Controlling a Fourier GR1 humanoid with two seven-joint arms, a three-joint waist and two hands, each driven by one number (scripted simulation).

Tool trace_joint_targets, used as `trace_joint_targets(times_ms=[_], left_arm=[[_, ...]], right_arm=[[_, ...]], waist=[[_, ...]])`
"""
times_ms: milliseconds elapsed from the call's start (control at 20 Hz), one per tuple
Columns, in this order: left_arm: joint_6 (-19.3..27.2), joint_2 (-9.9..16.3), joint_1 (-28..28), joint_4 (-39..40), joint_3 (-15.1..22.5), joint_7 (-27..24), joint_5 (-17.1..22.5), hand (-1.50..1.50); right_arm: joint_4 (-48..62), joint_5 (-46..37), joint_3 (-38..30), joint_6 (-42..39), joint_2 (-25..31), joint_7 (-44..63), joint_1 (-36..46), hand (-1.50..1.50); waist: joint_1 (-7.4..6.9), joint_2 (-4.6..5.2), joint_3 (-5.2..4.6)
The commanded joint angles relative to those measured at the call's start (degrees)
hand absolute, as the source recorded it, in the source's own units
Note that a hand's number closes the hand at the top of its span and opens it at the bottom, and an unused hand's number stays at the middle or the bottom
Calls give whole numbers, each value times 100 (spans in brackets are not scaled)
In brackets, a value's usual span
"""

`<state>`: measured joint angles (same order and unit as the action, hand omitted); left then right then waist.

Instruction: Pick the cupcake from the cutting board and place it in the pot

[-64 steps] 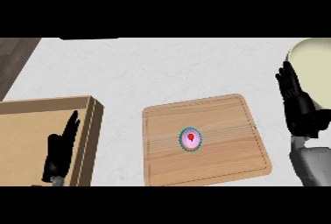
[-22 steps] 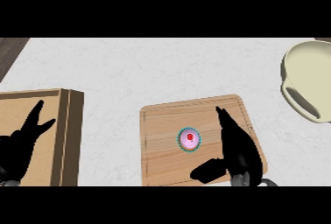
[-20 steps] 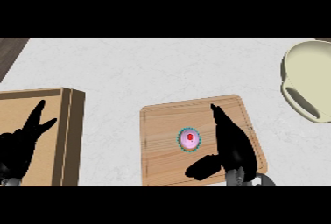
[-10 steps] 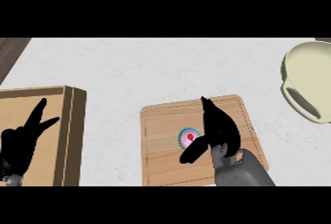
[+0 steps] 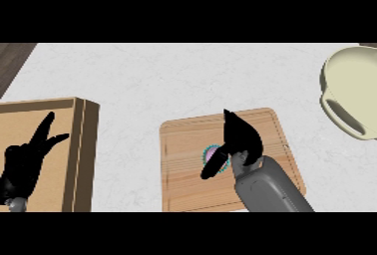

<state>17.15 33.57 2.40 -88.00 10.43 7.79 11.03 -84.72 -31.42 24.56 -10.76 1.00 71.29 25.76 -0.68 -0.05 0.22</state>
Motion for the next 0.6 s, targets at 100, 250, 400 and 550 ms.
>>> trace_joint_targets(times_ms=[100,250,400,550], left_arm=[[-14,-343,15,351,-9,-565,-77,0],[-98,-65,-128,-80,-214,-139,43,0],[-153,-92,-92,205,-319,-264,45,0],[-12,-304,-281,271,-142,-173,-155,0]], right_arm=[[483,195,-21,-235,-95,1286,366,-150],[652,70,-43,-86,-95,1158,339,-150],[359,-49,52,-181,-79,1085,-108,-150],[778,260,-7,-155,-95,1115,367,-150]], waist=[[27,11,-35],[29,-4,-26],[133,-14,-30],[89,11,-29]])
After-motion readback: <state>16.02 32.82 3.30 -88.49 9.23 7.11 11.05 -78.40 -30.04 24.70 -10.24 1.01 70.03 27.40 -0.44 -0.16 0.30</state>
